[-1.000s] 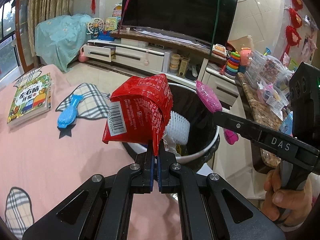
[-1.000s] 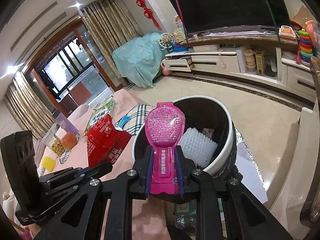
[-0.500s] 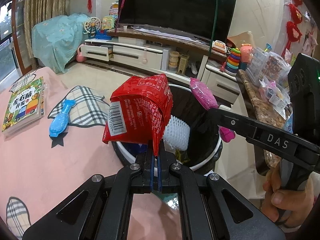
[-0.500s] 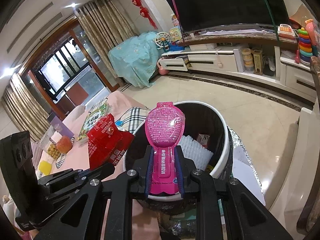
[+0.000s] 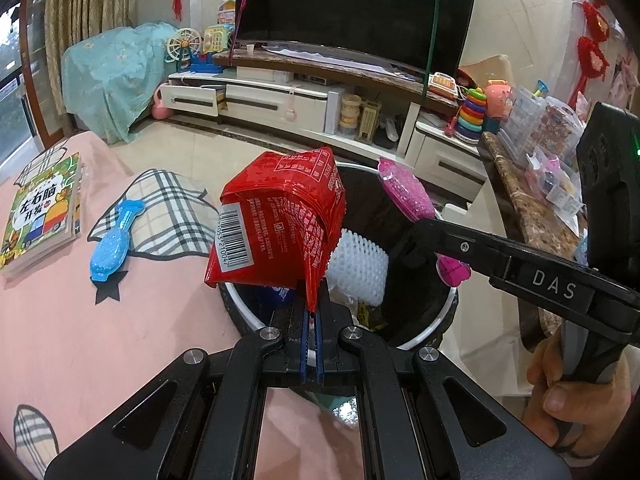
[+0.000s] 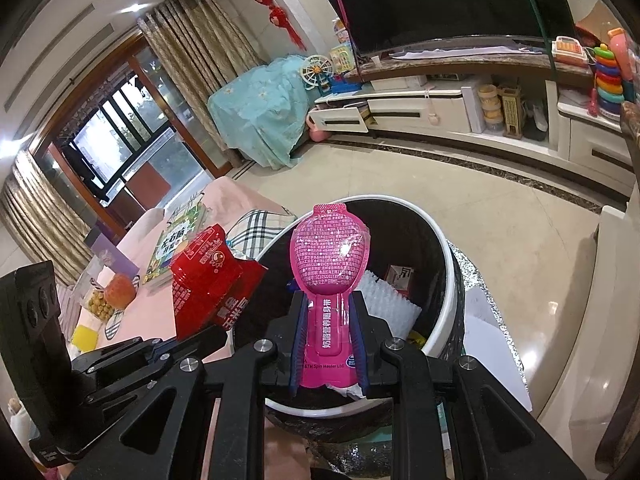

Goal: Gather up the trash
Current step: 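Lower both held items into the bin and open both tools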

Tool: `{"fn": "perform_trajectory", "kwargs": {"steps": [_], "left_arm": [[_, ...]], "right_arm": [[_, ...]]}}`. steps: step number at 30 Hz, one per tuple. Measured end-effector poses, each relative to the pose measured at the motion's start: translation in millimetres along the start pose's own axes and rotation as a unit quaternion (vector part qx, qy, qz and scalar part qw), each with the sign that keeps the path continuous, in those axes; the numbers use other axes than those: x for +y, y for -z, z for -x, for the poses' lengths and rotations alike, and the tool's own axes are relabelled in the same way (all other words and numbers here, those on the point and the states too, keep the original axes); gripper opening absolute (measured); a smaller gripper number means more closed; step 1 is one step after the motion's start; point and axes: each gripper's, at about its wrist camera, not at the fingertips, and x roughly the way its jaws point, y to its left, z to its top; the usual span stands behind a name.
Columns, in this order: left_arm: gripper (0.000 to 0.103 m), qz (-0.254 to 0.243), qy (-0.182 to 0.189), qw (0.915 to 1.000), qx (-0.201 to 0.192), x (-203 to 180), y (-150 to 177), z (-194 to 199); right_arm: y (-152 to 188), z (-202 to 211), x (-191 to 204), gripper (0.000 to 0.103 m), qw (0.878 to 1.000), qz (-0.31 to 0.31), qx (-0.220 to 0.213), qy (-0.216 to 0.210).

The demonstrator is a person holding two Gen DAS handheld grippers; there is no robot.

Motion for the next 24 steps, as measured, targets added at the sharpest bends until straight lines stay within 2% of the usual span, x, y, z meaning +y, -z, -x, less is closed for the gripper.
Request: {"fn": "perform_trajectory", "kwargs": {"steps": [24], "left_arm": [[0.002, 0.001, -0.007, 0.9999, 0.008, 0.3, -2.7, -9.8]], "right_arm": [[-7.7, -9.1, -3.9, 0.021, 1.000, -0.009, 0.007, 0.002]]}}
